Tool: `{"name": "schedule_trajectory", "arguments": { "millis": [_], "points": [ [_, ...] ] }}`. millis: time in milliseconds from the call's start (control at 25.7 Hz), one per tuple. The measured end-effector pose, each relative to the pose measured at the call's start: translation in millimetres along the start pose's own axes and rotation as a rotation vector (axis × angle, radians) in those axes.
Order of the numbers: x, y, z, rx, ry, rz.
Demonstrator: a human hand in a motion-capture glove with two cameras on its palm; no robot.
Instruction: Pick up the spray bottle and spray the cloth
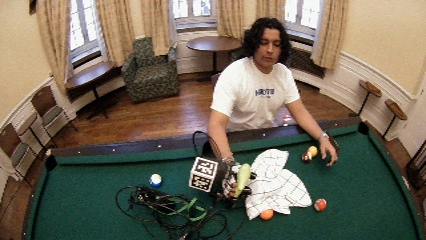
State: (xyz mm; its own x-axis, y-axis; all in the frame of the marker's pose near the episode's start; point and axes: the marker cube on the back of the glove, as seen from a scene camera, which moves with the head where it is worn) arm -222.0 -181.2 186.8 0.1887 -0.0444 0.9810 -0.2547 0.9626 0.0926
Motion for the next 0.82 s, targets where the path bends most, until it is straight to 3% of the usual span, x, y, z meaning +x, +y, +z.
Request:
{"name": "schedule_trajectory", "arguments": {
  "millis": [817],
  "points": [
    [1,-29,26,-0.024,0.090,-0.047]
  ]
}}
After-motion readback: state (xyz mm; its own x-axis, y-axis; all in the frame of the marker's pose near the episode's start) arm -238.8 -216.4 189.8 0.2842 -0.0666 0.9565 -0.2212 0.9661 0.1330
